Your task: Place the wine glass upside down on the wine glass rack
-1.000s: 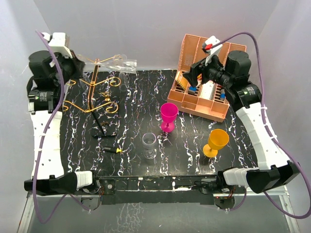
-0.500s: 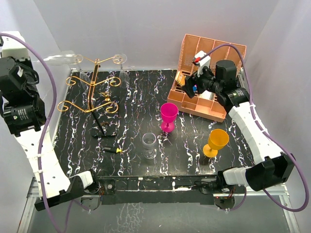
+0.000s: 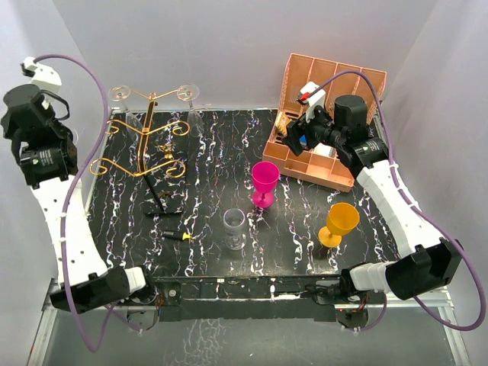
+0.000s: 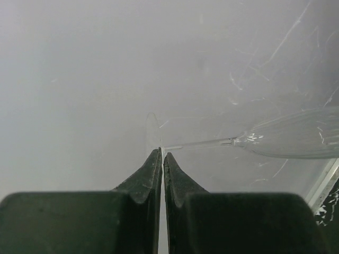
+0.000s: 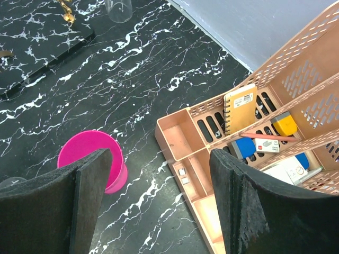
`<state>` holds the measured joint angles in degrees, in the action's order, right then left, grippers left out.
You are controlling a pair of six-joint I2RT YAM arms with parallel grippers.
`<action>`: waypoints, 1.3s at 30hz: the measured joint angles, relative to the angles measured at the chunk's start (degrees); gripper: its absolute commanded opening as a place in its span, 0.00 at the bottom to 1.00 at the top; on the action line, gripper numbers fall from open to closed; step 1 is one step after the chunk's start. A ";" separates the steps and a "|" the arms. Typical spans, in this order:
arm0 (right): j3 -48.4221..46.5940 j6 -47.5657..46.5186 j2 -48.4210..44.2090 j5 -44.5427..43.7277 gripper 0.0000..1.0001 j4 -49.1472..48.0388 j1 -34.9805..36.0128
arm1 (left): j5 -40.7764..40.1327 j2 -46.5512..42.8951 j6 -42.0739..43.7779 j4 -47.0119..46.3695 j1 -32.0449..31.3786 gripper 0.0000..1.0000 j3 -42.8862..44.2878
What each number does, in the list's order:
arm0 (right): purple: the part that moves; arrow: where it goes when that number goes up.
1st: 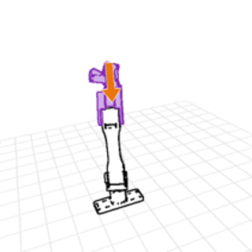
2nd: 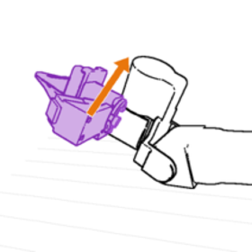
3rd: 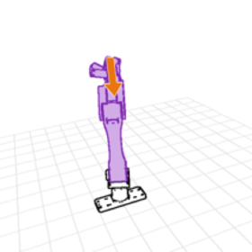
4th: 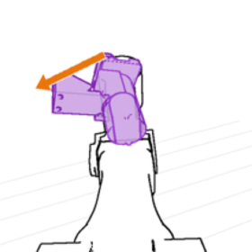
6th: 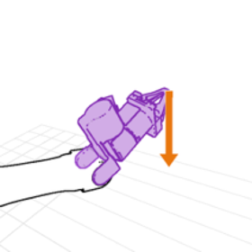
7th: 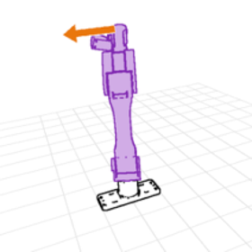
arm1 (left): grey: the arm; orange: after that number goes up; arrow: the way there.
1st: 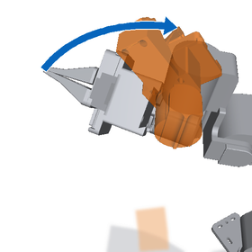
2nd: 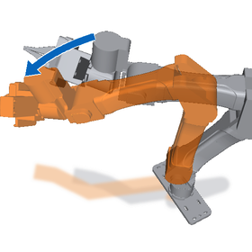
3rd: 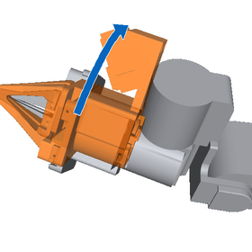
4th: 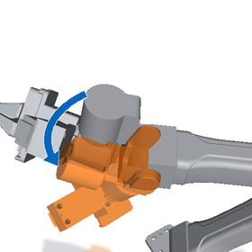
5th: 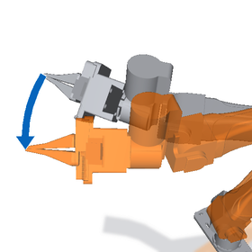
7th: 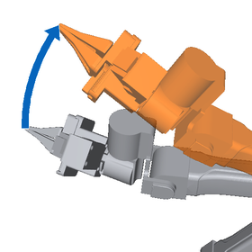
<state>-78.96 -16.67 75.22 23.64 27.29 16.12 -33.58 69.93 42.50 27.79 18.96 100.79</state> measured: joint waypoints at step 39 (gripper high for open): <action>2.82 -1.18 1.90 -0.52 0.81 -0.35 -0.02 | 15.76 2.67 17.35 9.88 -23.43 0.00 -11.39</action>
<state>-76.14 -17.85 77.12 23.11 26.94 16.10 -17.82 72.60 59.86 37.67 -4.47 89.41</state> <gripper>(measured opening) 0.812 0.014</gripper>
